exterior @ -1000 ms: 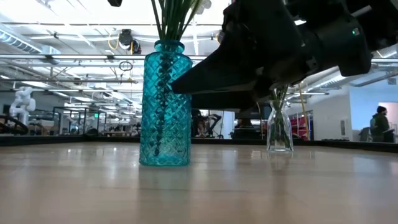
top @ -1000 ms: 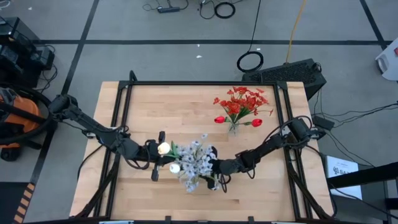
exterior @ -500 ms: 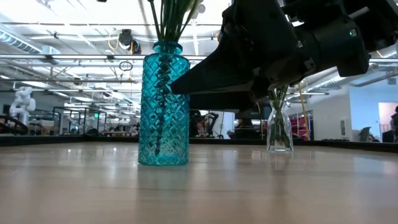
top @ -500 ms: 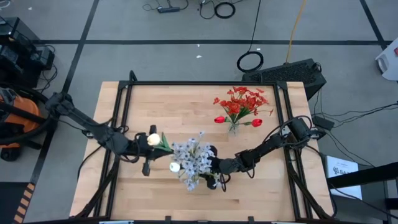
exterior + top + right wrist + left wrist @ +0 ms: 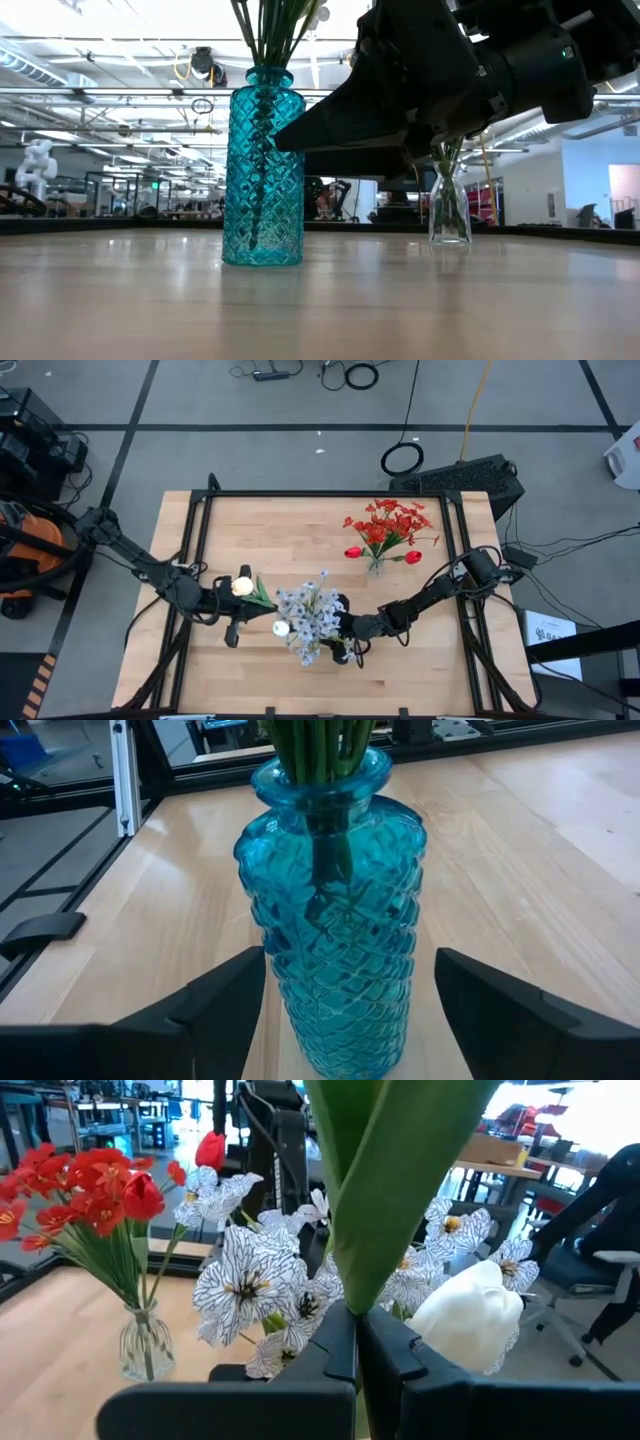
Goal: Sort flowers into vase by color
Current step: Put the yellow flower into the blue flower vase
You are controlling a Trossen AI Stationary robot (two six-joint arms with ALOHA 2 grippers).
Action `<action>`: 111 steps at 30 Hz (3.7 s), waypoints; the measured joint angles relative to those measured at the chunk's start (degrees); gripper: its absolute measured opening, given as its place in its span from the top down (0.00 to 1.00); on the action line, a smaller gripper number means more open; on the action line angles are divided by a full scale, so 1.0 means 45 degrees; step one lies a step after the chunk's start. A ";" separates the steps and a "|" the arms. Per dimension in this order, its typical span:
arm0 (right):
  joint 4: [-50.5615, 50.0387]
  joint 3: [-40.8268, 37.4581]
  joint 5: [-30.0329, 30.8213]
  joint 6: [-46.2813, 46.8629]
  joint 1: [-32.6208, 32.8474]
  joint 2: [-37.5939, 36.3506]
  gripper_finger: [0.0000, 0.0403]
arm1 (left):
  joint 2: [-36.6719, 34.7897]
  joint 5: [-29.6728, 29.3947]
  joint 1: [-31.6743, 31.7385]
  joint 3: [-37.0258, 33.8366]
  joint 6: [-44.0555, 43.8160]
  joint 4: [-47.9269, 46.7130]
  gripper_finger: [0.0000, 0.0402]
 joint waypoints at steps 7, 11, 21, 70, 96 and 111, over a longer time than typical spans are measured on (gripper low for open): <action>0.0000 0.0000 -0.0005 0.0000 0.0000 0.0000 0.30 | 0.0560 -0.0024 0.0231 0.0000 0.0004 0.0211 1.00; 0.0000 0.0000 -0.0013 0.0000 -0.0001 0.0000 0.30 | 0.1208 0.0222 0.0345 0.0030 0.0010 0.0783 1.00; 0.0000 0.0000 -0.0010 0.0000 -0.0019 0.0000 0.30 | 0.1973 0.0293 0.0350 0.0885 0.0017 -0.0250 1.00; 0.0121 -0.0010 -0.0345 0.0058 -0.0248 0.0000 0.30 | 0.5320 0.1990 0.1291 0.2142 -0.0408 0.0854 1.00; -0.0759 -0.0005 -0.0360 0.0321 -0.0243 -0.0751 0.30 | 0.2317 0.1490 0.1345 0.2069 -0.0260 -0.0939 1.00; -0.5159 -0.0002 -0.0314 0.1295 -0.0043 -0.3789 0.30 | 0.2370 0.1625 0.1311 0.2088 -0.0349 -0.1448 1.00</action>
